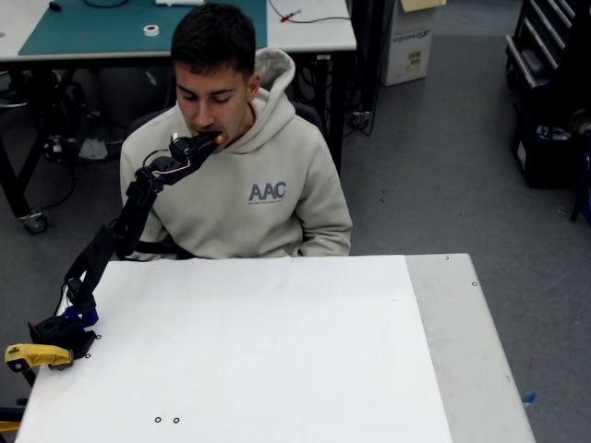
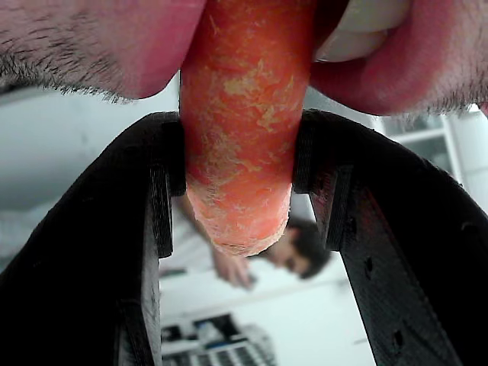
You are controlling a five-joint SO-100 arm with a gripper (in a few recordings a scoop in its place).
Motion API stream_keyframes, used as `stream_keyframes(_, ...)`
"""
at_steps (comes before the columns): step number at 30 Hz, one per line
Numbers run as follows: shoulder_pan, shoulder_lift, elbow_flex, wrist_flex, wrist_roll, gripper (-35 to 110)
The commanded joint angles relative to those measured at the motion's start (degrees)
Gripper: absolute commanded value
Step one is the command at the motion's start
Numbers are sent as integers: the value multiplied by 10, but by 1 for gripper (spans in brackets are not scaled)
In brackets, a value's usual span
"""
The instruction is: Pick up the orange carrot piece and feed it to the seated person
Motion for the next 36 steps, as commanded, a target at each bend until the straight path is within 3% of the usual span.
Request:
stream_keyframes(1,-5,30,-42,-36,-4,-2)
stream_keyframes(14,-3,22,-48,-36,2,-1)
stream_keyframes(27,22,30,-40,-36,3,30)
stream_keyframes(36,94,23,-30,-35,4,33)
